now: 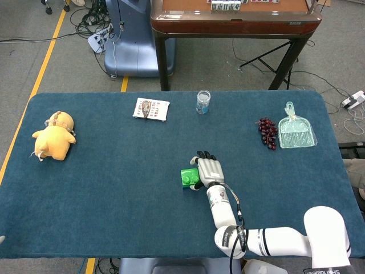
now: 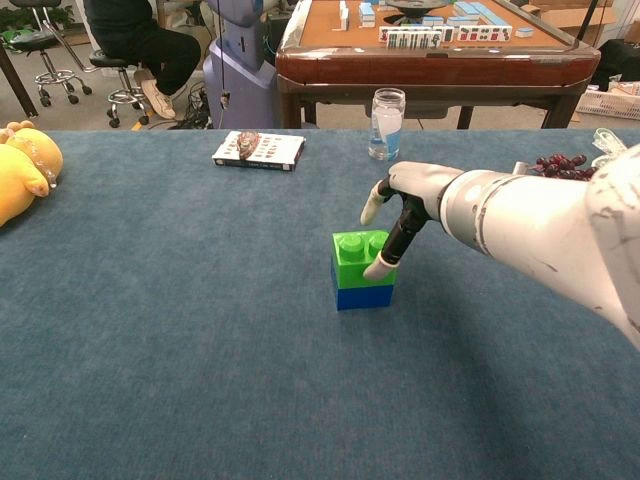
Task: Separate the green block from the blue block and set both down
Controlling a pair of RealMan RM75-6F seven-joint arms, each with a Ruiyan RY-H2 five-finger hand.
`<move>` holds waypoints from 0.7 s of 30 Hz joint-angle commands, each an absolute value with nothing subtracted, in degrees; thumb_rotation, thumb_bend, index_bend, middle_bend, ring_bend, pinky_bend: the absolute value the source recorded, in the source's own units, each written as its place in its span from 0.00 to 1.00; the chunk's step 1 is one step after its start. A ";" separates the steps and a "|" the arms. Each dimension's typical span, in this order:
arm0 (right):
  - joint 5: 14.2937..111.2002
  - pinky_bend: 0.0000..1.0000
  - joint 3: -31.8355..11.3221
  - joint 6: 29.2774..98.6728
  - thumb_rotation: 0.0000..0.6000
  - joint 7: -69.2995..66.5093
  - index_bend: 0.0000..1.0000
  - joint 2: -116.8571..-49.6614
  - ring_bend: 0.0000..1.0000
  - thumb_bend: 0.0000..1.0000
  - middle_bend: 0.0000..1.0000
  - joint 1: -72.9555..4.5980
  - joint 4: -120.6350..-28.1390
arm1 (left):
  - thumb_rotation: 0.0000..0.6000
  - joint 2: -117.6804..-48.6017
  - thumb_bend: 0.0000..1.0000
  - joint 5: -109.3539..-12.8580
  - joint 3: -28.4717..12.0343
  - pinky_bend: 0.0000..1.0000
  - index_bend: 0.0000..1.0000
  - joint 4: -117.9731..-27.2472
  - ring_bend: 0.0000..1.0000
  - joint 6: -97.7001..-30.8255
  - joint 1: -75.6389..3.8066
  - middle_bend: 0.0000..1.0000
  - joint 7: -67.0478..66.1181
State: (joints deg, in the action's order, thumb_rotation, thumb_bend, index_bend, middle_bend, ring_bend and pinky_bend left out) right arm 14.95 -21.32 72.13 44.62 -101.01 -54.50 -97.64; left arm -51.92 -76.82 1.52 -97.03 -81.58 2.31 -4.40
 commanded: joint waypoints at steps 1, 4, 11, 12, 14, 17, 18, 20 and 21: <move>14.22 0.08 -21.52 71.87 1.00 44.98 0.32 -101.19 0.00 0.00 0.09 -54.78 -97.21 | 1.00 -51.95 0.04 -76.82 1.55 0.34 0.21 -96.91 0.16 -81.60 2.39 0.13 -4.33; 13.17 0.08 -21.86 71.59 1.00 45.36 0.32 -101.27 0.00 0.02 0.09 -55.09 -96.81 | 1.00 -52.01 0.04 -76.72 1.54 0.34 0.21 -96.77 0.16 -81.51 2.43 0.13 -4.22; 11.38 0.08 -22.11 71.11 1.00 46.12 0.34 -101.52 0.00 0.09 0.10 -55.63 -96.33 | 1.00 -52.18 0.04 -76.82 1.54 0.34 0.21 -96.70 0.16 -81.36 2.41 0.13 -4.28; 11.30 0.08 -22.14 70.97 1.00 46.05 0.35 -101.56 0.00 0.10 0.11 -55.67 -96.24 | 1.00 -52.20 0.04 -76.82 1.51 0.34 0.21 -96.70 0.16 -81.33 2.38 0.13 -4.30; 11.36 0.08 -22.23 70.77 1.00 45.75 0.38 -101.59 0.00 0.13 0.11 -55.66 -96.16 | 1.00 -52.20 0.04 -76.83 1.46 0.34 0.21 -96.76 0.16 -81.28 2.32 0.13 -4.28; 11.90 0.08 -22.34 70.71 1.00 45.07 0.42 -101.45 0.00 0.16 0.12 -55.48 -96.43 | 1.00 -52.24 0.04 -76.97 1.29 0.34 0.21 -96.76 0.17 -81.20 2.10 0.13 -4.38; 12.20 0.08 -22.30 70.81 1.00 44.84 0.44 -101.29 0.00 0.16 0.13 -55.36 -96.69 | 1.00 -52.27 0.04 -77.00 1.22 0.34 0.21 -96.81 0.17 -81.11 1.97 0.13 -4.45; 12.59 0.08 -22.26 71.07 1.00 44.59 0.47 -100.95 0.00 0.16 0.13 -55.19 -97.20 | 1.00 -52.29 0.04 -77.00 1.10 0.34 0.21 -97.01 0.17 -80.83 1.72 0.13 -4.46; 12.75 0.08 -22.31 71.20 1.00 44.41 0.49 -100.76 0.00 0.16 0.13 -55.08 -97.50 | 1.00 -52.26 0.04 -76.96 1.04 0.35 0.21 -97.16 0.17 -80.59 1.56 0.13 -4.39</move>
